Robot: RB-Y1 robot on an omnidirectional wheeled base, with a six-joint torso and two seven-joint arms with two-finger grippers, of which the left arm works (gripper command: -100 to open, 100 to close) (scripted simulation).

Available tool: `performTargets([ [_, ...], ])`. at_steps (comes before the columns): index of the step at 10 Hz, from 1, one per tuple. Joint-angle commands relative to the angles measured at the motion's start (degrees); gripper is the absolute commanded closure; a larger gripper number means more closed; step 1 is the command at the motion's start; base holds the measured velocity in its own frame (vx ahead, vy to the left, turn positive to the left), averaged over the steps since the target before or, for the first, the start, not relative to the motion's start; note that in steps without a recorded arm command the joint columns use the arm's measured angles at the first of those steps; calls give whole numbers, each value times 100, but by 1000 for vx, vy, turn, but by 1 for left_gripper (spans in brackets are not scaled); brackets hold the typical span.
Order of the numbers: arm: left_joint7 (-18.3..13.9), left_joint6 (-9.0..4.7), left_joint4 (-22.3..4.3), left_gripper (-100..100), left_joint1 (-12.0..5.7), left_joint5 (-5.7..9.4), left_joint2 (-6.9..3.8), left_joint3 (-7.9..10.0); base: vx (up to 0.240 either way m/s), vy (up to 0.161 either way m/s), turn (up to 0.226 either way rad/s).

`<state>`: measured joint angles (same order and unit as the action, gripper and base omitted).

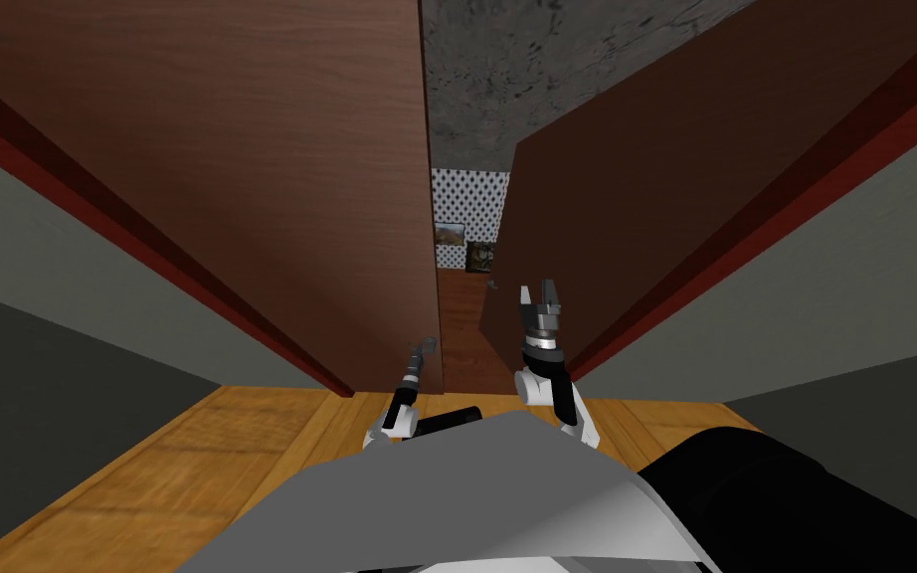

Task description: Push the door open

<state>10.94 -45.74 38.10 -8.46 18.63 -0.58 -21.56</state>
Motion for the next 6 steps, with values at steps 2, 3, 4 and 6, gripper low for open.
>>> performTargets([
  [2, 1, 3, -18, 100, 38, -3, 0, -11, 0, 0, 0],
  [3, 1, 3, -18, 100, 38, -3, 0, -11, 0, 0, 0],
  [4, 18, -5, -11, 100, -6, 31, -81, 80, 115, -63, 17],
  [6, 35, -13, -23, 100, -12, 66, -151, 168, 166, -89, 57],
])
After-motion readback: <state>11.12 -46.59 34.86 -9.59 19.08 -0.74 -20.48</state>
